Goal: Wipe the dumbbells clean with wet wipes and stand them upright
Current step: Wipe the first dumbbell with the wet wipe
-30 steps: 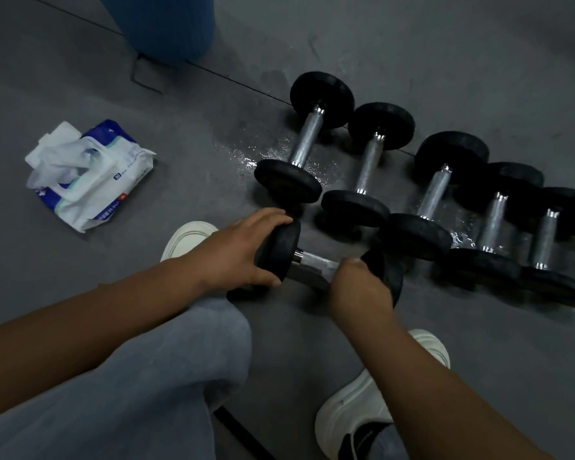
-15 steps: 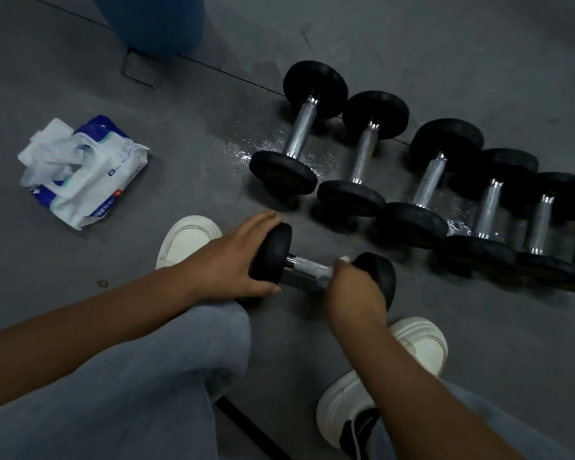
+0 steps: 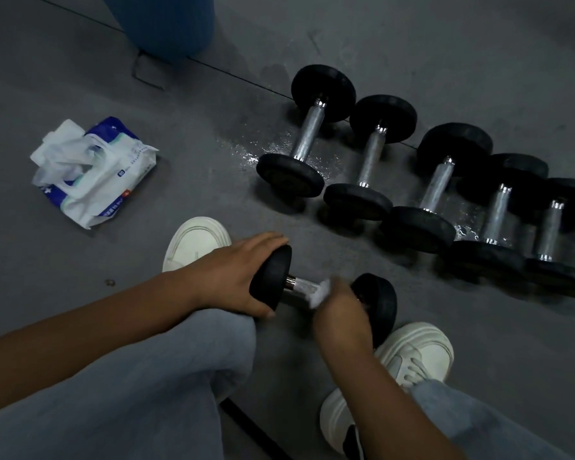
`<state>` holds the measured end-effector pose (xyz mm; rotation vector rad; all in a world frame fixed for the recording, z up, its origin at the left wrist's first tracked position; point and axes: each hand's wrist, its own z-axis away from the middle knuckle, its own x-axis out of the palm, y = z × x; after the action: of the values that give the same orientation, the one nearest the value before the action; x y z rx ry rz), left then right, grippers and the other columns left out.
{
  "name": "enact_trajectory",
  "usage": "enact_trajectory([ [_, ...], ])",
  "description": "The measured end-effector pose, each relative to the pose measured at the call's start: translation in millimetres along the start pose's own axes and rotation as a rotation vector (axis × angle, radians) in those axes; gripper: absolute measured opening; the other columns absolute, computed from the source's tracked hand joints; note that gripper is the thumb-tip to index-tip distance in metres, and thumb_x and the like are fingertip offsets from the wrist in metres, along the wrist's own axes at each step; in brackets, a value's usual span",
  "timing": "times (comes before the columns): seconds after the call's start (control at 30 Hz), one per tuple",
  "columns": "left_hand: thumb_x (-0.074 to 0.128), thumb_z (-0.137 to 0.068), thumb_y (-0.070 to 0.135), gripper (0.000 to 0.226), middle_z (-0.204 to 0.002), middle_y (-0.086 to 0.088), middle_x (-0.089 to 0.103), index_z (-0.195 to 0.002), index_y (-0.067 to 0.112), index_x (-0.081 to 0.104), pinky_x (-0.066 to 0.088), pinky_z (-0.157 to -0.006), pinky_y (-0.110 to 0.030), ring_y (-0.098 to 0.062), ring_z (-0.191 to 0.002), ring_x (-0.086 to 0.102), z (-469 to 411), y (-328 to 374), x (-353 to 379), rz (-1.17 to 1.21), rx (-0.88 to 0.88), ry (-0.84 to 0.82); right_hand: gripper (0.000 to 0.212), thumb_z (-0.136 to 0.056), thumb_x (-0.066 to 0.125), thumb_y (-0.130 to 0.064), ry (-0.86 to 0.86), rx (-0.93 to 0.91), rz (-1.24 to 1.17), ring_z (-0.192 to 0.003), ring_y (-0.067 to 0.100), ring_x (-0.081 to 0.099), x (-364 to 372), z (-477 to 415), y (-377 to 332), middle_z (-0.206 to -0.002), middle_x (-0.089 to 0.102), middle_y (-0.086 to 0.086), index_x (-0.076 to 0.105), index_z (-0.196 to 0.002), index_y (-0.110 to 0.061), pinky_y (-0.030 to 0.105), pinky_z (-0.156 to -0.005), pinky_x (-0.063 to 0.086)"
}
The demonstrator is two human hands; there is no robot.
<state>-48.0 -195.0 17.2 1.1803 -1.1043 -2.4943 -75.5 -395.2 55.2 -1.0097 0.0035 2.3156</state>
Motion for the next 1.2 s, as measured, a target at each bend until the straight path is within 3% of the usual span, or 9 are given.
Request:
enact_trajectory([
  [0.1,0.086,-0.061,0.058,0.125,-0.161,0.009,0.016,-0.156,0.027,0.011,0.019,-0.105,-0.013,-0.008,-0.144,0.023,1,-1,0,0.019,-0.007,0.017,0.019,-0.093,0.046,-0.015,0.049,-0.24,0.0,-0.089,0.027,0.063,3,13,0,-0.093,0.063,0.003,0.056,-0.108,-0.022,0.027,-0.075,0.043],
  [0.23,0.087,-0.062,0.053,0.119,-0.158,0.011,0.022,-0.155,0.029,0.017,0.023,-0.106,-0.013,0.003,-0.136,0.025,4,1,-1,0.152,-0.047,0.087,0.031,-0.093,0.045,-0.007,0.072,-0.064,0.037,-0.105,0.028,0.061,-15,-15,7,-0.115,0.065,0.008,0.06,-0.119,-0.016,0.022,-0.079,0.042],
  [0.4,0.087,-0.066,0.048,0.106,-0.148,0.014,0.031,-0.152,0.031,0.027,0.037,-0.114,-0.031,-0.001,-0.136,0.034,-1,-1,0,0.37,-0.117,0.252,0.03,-0.09,0.045,-0.012,0.076,-0.156,-0.049,-0.092,0.03,0.065,-18,-28,-10,-0.104,0.068,0.009,0.059,-0.114,-0.022,0.037,-0.082,0.053],
  [0.53,0.088,-0.065,0.044,0.116,-0.158,0.011,0.021,-0.156,0.031,0.016,0.024,-0.111,-0.015,0.0,-0.14,0.026,-3,-3,3,0.22,-0.079,0.181,0.027,-0.089,0.046,-0.009,0.038,-0.022,0.253,-0.109,0.033,0.057,-27,-42,-12,-0.113,0.063,0.014,0.056,-0.114,-0.012,0.036,-0.086,0.048],
  [0.7,0.088,-0.068,0.039,0.114,-0.149,0.023,0.023,-0.155,0.036,0.015,0.023,-0.1,0.001,0.011,-0.131,0.028,-5,-8,3,0.298,-0.095,0.185,0.03,-0.084,0.047,-0.01,0.149,-0.137,0.044,-0.101,0.031,0.062,-41,-48,-25,-0.106,0.067,0.01,0.063,-0.106,-0.023,0.033,-0.085,0.049],
  [0.83,0.088,-0.067,0.044,0.114,-0.144,0.03,0.025,-0.152,0.048,0.013,0.039,-0.103,-0.019,0.01,-0.127,0.036,-5,-8,4,0.327,-0.117,0.175,0.023,-0.092,0.044,-0.012,0.013,-0.046,0.291,-0.103,0.034,0.059,-35,-38,-16,-0.107,0.06,0.014,0.059,-0.109,-0.011,0.033,-0.076,0.045],
  [1.0,0.087,-0.066,0.046,0.114,-0.151,0.023,0.028,-0.151,0.051,0.011,0.044,-0.103,-0.026,0.009,-0.125,0.04,-3,-9,5,0.294,-0.114,0.171,0.032,-0.076,0.045,-0.012,0.158,-0.128,-0.386,-0.078,0.031,0.067,-39,-48,-11,-0.088,0.07,0.008,0.055,-0.094,-0.037,0.04,-0.074,0.055],
  [1.07,0.087,-0.066,0.046,0.114,-0.152,0.022,0.028,-0.151,0.052,0.011,0.044,-0.103,-0.026,0.007,-0.125,0.041,-4,-9,4,0.294,-0.111,0.179,0.035,-0.081,0.051,-0.013,0.198,-0.008,-0.223,-0.092,0.034,0.064,-46,-49,-3,-0.095,0.067,0.011,0.048,-0.113,-0.028,0.033,-0.077,0.049],
  [1.2,0.087,-0.066,0.048,0.113,-0.15,0.022,0.03,-0.149,0.054,0.01,0.045,-0.104,-0.031,0.005,-0.127,0.044,-5,-10,6,0.303,-0.105,0.188,0.033,-0.087,0.057,-0.014,-0.143,-0.004,0.301,-0.112,0.031,0.057,-36,-58,-19,-0.122,0.059,0.014,0.052,-0.118,-0.008,0.033,-0.082,0.048],
])
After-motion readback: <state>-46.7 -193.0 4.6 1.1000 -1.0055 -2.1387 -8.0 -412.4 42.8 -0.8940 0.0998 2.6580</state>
